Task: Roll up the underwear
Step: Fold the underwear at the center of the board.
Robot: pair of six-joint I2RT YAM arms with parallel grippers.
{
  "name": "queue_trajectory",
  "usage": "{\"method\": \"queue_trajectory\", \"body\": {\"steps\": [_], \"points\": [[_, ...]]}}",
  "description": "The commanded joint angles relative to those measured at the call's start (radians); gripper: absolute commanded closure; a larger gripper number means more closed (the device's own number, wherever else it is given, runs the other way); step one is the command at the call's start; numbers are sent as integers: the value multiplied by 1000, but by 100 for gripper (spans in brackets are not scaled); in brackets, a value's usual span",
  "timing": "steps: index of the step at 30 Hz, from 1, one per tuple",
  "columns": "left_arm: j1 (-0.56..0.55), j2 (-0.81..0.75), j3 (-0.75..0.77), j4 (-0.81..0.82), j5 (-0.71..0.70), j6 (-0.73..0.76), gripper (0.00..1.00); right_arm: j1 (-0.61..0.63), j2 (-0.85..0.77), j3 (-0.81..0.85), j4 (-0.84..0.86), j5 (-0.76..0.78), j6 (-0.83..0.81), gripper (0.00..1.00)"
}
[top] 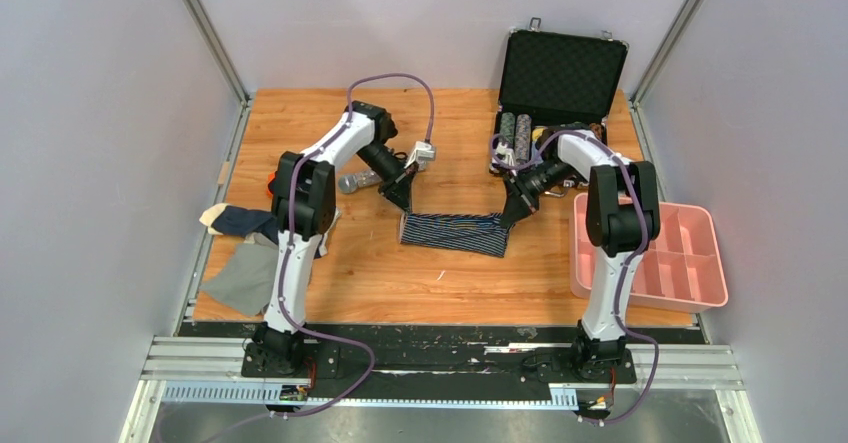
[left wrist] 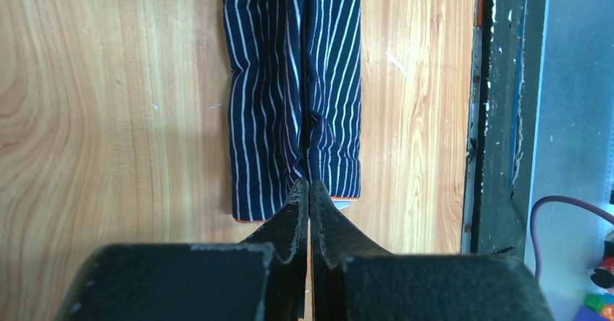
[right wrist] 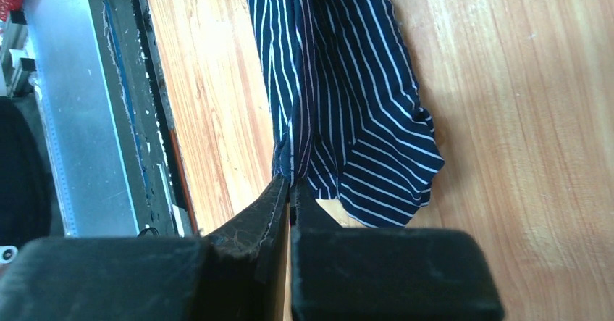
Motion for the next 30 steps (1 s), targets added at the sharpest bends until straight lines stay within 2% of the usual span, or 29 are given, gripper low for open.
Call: {"method": "queue_trajectory", "body": {"steps": [1, 6, 14, 25, 30], "points": [[1, 50, 117, -109, 38, -6, 100, -22, 40, 72, -74, -25, 11, 100], [2, 81, 180, -144, 73, -54, 100, -40, 57, 103, -83, -27, 55, 100], [24, 113, 214, 21, 141, -304, 100, -73, 132, 167, -116, -48, 169, 100], [28, 130, 210, 139, 124, -438, 100, -101, 221, 283, -119, -92, 298, 100], [34, 117, 214, 118, 118, -422, 100, -101, 221, 303, -121, -85, 308, 100]]}}
